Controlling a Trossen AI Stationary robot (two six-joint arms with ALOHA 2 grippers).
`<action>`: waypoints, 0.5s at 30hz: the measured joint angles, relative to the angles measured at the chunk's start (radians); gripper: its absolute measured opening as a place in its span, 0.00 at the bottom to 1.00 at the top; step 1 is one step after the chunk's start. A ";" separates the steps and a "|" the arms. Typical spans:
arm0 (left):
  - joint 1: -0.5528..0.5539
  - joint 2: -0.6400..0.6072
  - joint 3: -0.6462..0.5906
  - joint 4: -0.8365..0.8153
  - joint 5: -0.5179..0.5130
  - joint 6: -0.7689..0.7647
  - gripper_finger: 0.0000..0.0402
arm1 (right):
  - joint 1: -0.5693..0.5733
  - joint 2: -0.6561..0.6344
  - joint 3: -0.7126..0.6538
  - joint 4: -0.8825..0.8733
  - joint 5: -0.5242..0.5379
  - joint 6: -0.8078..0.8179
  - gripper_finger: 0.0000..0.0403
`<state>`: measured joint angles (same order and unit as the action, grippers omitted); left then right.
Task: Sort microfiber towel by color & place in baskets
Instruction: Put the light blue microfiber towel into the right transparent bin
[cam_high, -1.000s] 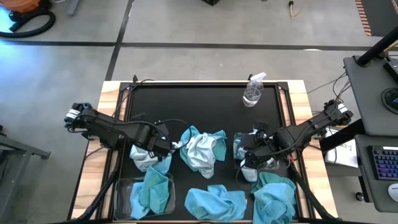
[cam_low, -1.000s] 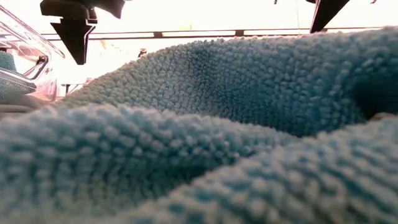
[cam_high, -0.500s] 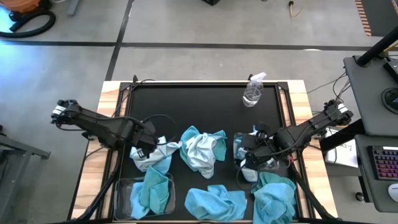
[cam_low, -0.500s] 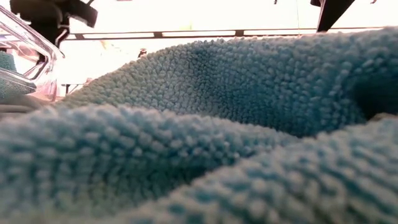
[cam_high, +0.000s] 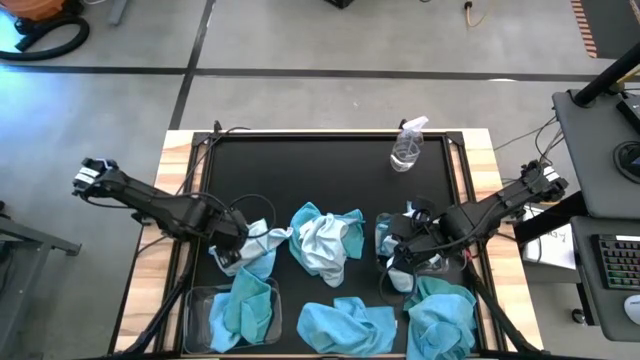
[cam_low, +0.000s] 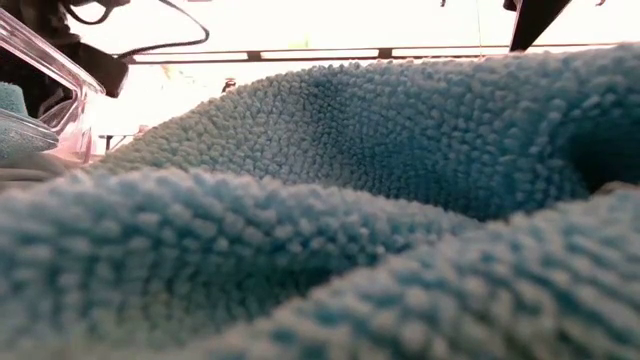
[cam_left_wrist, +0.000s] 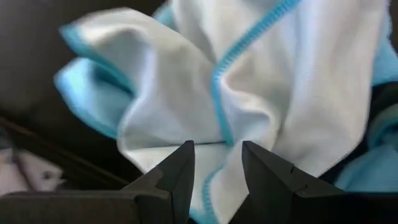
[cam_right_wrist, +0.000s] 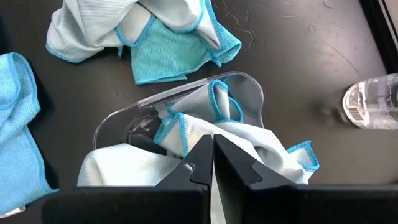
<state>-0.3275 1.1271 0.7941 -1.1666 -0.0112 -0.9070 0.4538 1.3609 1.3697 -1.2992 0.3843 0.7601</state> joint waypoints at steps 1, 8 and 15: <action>0.000 0.000 -0.010 0.019 0.012 0.001 0.30 | 0.000 0.000 0.000 0.000 0.000 0.000 0.02; -0.001 0.013 -0.030 0.034 0.032 0.007 0.30 | 0.000 0.000 0.000 0.000 0.000 0.000 0.02; -0.001 0.010 0.024 0.033 0.108 0.017 0.30 | 0.000 0.000 0.000 0.002 0.000 0.000 0.02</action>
<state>-0.3286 1.1370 0.8181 -1.1338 0.0972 -0.8895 0.4538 1.3609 1.3697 -1.2971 0.3843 0.7601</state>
